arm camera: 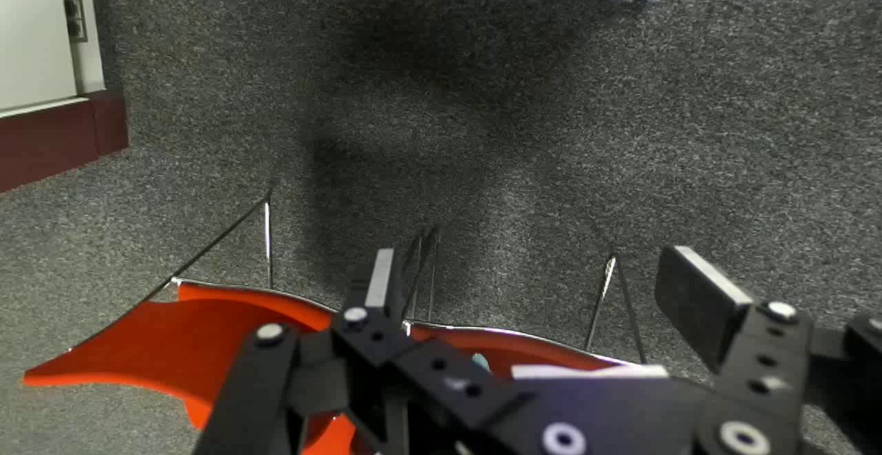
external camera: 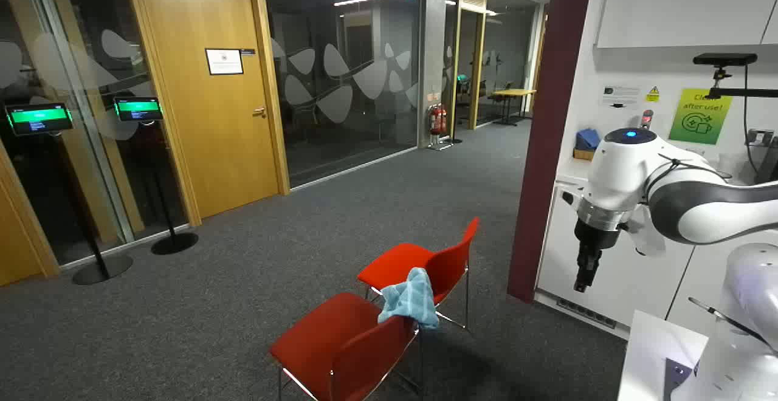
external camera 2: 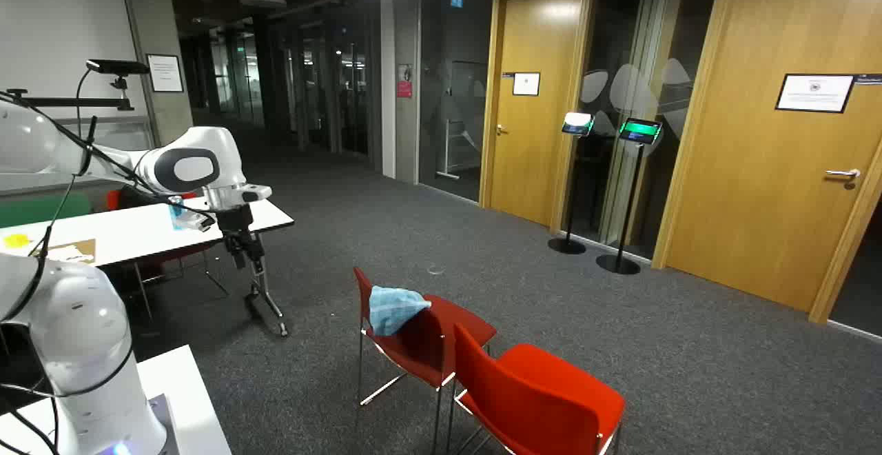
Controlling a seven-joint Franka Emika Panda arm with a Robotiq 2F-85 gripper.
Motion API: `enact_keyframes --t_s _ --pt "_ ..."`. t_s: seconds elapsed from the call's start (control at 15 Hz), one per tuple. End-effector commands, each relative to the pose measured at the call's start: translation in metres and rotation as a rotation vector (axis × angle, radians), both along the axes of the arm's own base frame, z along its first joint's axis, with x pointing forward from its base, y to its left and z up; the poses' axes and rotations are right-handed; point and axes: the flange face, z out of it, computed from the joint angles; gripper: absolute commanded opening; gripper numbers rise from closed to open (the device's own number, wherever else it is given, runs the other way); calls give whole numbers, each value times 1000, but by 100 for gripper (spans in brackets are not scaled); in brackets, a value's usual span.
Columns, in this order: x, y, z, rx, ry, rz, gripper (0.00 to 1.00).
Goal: Unravel the cloth
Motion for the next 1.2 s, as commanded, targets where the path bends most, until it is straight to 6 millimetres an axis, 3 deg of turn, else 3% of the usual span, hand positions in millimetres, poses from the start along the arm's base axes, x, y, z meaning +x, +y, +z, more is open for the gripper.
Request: enact_keyframes --t_s 0.0,0.33,0.73,1.13 --pt "0 0 0 -1 2 0 100" --pt "14 6 11 18 -72 0 100" --pt "52 14 28 74 -228 114 100" --pt "105 1 6 74 -143 360 100"
